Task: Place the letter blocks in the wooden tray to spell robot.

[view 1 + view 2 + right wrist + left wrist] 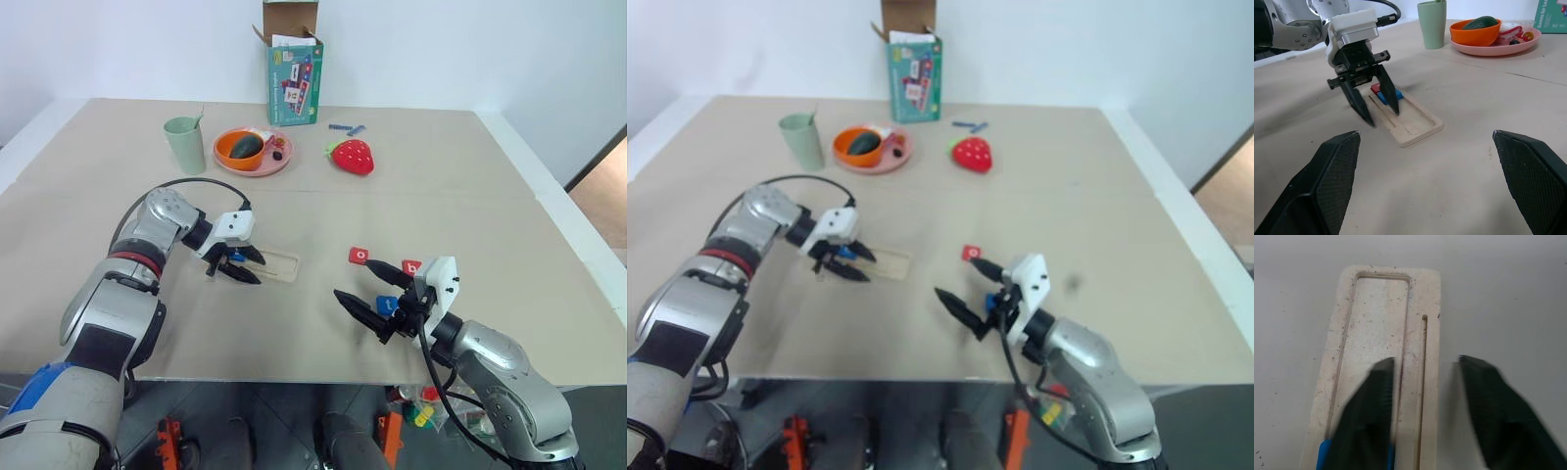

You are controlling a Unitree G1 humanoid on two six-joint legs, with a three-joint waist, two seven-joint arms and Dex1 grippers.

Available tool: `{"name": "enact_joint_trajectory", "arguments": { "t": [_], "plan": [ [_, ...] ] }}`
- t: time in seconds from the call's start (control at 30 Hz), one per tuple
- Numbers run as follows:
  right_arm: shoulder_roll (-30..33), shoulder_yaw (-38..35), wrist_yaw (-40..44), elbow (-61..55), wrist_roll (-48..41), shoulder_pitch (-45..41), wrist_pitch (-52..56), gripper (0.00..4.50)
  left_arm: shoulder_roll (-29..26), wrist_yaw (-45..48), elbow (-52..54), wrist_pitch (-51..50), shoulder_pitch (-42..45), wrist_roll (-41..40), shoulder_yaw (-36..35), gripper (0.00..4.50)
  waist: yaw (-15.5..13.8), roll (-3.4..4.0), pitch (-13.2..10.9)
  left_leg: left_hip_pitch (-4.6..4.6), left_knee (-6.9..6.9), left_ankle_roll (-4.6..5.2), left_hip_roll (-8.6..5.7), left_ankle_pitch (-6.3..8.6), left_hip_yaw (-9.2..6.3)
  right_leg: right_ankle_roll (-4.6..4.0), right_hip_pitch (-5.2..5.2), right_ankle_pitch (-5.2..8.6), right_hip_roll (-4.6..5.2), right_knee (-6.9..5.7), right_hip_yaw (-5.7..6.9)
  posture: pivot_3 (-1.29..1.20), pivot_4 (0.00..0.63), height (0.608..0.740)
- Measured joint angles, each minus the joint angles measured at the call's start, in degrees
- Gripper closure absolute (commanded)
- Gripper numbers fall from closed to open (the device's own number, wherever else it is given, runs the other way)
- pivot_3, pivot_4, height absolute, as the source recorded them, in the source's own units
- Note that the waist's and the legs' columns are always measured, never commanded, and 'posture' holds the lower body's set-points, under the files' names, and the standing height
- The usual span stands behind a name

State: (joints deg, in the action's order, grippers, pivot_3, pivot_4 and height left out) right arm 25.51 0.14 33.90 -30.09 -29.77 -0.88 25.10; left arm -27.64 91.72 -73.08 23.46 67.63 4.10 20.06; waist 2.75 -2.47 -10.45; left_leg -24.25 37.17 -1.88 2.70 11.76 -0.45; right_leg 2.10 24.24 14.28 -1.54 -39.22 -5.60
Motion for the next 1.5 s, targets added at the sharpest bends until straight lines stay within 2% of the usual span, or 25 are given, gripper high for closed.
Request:
{"name": "enact_joint_trajectory", "arguments": {
  "t": [0.03,0.07,0.47,0.77,1.07,1.5],
  "plan": [
    [-0.06,0.04,0.06,0.08,0.14,0.0,-0.01,0.0,-0.04,0.02,0.08,0.39,0.0,0.03,0.09,3.89,0.0,0.0,0.0,0.0,0.01,0.0,0.0,0.0,0.0,0.0,-0.01,0.0,0.0,0.0,0.0,0.0,0.15,0.74],
    [-0.13,0.07,0.14,0.17,0.25,-0.04,-0.02,0.0,-0.04,0.01,0.31,0.55,0.0,0.09,0.17,4.04,0.0,0.0,0.0,0.0,0.04,0.0,0.0,0.0,-0.01,0.0,-0.02,-0.01,-0.01,0.0,0.0,0.0,0.15,0.74],
    [-0.5,0.08,1.01,1.2,0.8,-0.7,-0.52,0.0,0.51,-1.42,1.24,0.04,0.73,3.69,0.27,4.04,0.0,0.06,0.04,0.07,0.16,0.05,0.02,-0.03,-0.04,0.01,-0.14,-0.07,-0.07,-0.07,-0.02,0.0,0.15,0.74],
    [-0.81,1.09,1.42,2.34,0.89,-1.55,-0.68,0.0,3.3,-5.3,7.21,-10.87,0.42,6.69,0.21,4.04,-0.16,0.14,0.08,0.04,0.31,0.55,-0.2,-0.52,-0.02,-0.13,-0.34,-0.22,-0.07,-0.06,-0.42,0.0,0.15,0.74],
    [-1.0,2.15,2.31,3.6,1.1,-3.14,-0.74,0.0,4.7,-7.95,23.07,-24.71,-4.36,7.64,0.48,4.04,-0.1,0.15,0.07,0.0,0.27,0.53,-0.2,-0.54,0.03,0.13,-0.28,-0.38,-0.1,-0.04,-0.54,0.0,0.15,0.74],
    [-1.52,2.48,3.13,5.29,1.51,-5.24,-0.74,0.0,6.15,-10.6,54.79,-51.03,-14.64,7.93,4.81,4.04,-0.01,0.21,0.07,-0.01,0.19,0.54,-0.17,-0.54,0.01,0.23,-0.23,-0.42,-0.15,-0.03,-0.53,0.0,0.15,0.74]
  ]
}}
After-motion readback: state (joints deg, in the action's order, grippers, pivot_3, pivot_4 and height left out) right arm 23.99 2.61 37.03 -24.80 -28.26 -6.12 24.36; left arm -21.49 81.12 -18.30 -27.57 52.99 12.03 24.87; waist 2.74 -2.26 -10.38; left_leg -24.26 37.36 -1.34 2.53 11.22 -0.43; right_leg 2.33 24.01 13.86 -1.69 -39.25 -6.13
